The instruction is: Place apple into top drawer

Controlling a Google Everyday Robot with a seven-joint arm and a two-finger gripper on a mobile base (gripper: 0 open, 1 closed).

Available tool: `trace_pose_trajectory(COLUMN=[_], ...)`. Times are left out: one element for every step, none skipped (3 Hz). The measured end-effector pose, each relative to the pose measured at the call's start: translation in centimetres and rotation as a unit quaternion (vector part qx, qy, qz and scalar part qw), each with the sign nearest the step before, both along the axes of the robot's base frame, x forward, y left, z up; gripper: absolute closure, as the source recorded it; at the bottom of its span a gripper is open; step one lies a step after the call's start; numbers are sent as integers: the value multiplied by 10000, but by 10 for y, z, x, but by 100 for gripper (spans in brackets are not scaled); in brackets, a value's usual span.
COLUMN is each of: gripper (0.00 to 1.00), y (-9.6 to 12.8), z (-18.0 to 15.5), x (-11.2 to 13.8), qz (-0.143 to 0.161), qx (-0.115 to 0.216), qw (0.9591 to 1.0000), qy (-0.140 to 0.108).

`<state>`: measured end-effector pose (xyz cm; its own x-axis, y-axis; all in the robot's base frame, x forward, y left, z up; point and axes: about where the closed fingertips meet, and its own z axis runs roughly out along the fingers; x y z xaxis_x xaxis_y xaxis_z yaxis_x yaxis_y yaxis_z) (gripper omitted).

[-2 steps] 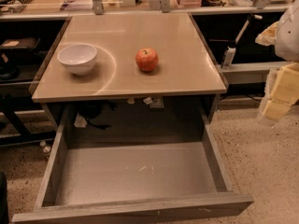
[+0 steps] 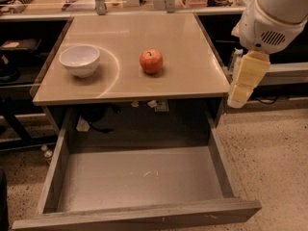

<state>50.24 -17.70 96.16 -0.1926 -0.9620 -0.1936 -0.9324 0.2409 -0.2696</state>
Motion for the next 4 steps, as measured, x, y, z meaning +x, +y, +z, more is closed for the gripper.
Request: trace_pose_trajectory(gripper=[0,0,0,0], y=[0,4,16,29], z=[0,-4,-1,-3], x=[0,28,77,119], qz=[-1,-307,-710,-1001], qx=[2,573,1236,1634], qw=[10000,9978,9893,9810], qy=[0,-121,-302,-312])
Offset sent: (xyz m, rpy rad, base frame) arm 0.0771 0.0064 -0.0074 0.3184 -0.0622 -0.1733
